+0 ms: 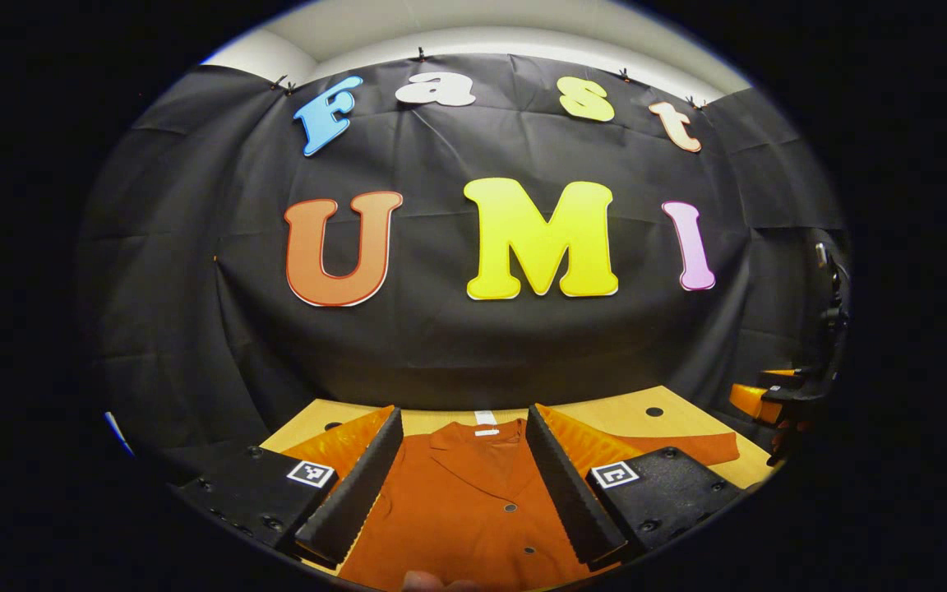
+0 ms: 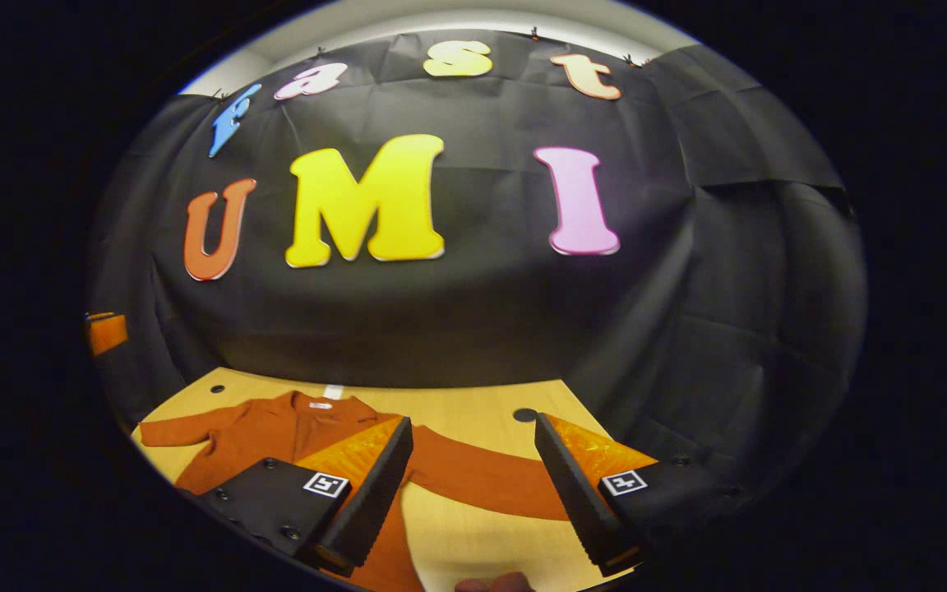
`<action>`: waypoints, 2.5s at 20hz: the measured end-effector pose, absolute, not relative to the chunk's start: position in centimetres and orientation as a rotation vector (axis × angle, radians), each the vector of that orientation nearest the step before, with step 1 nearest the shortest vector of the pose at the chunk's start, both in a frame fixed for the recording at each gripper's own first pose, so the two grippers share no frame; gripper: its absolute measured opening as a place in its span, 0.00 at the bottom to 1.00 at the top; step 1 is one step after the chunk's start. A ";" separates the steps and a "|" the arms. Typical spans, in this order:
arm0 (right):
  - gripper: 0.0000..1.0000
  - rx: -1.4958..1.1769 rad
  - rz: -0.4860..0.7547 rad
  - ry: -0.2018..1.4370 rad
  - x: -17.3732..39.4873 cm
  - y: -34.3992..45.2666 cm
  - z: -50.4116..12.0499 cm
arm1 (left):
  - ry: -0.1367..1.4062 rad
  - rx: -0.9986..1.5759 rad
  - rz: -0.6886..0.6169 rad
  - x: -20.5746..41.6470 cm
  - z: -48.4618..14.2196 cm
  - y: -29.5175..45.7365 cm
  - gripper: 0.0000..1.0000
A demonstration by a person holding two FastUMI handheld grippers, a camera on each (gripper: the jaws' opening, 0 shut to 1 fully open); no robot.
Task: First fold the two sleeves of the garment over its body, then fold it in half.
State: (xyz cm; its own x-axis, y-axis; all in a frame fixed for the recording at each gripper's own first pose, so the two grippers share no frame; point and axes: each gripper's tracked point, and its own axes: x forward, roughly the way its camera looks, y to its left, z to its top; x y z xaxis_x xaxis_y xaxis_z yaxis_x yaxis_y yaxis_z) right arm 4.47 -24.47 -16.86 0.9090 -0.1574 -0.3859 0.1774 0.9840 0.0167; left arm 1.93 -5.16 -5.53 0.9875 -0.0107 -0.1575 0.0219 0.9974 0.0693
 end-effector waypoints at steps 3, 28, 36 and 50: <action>0.94 0.095 -0.255 0.477 4.7 -30.0 -21.4 | 0.183 0.064 -0.036 2.0 -6.2 -7.1 0.97; 0.59 0.180 -0.443 0.787 2.5 -39.9 -40.7 | 0.288 0.117 -0.008 3.1 -9.1 -9.5 0.98; 0.04 0.120 -0.508 0.819 3.4 -40.0 -39.8 | 0.282 0.135 0.018 2.3 -8.6 -6.2 0.98; 0.04 0.025 -0.290 0.536 15.4 -28.2 -19.8 | 0.231 0.073 0.089 2.4 -8.7 1.7 0.98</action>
State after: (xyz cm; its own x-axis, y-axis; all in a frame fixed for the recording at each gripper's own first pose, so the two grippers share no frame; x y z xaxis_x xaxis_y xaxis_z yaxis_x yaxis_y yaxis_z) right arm 15.35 -28.16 -19.84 0.8199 -0.2659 -0.5070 0.2790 0.9589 -0.0516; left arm 2.44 1.71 -8.74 0.9695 0.0969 -0.2251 -0.0801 0.9934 0.0825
